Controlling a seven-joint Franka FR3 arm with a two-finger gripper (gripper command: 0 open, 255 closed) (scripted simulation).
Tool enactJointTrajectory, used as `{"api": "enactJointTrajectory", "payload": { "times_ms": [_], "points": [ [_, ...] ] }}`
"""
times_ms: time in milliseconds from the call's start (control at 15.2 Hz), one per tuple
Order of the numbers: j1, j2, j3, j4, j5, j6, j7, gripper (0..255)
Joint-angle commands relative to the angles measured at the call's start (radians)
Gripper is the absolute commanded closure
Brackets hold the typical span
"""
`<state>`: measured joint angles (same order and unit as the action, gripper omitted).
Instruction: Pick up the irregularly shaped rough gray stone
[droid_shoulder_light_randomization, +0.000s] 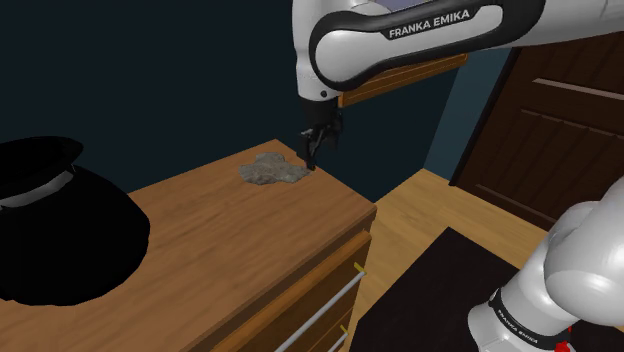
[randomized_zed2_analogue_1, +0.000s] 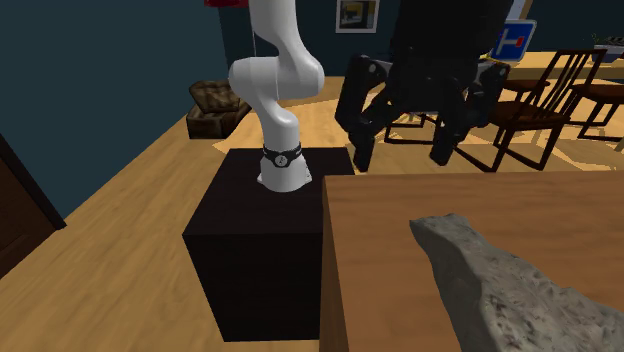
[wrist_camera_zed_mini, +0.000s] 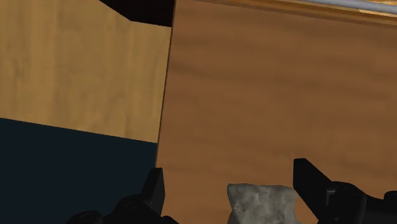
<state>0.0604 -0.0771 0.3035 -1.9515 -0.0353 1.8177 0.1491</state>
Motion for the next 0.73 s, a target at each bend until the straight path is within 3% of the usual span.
{"api": "enactJointTrajectory", "payload": {
  "times_ms": [0,330,660],
  "points": [
    [0.012,0.076,0.018,0.061,-0.035,0.014,0.021,0],
    [0.055,0.261,0.046,0.232,-0.127,0.016,0.065,0],
    [0.056,0.274,0.042,0.181,-0.135,0.078,0.075,0]
  ]
}}
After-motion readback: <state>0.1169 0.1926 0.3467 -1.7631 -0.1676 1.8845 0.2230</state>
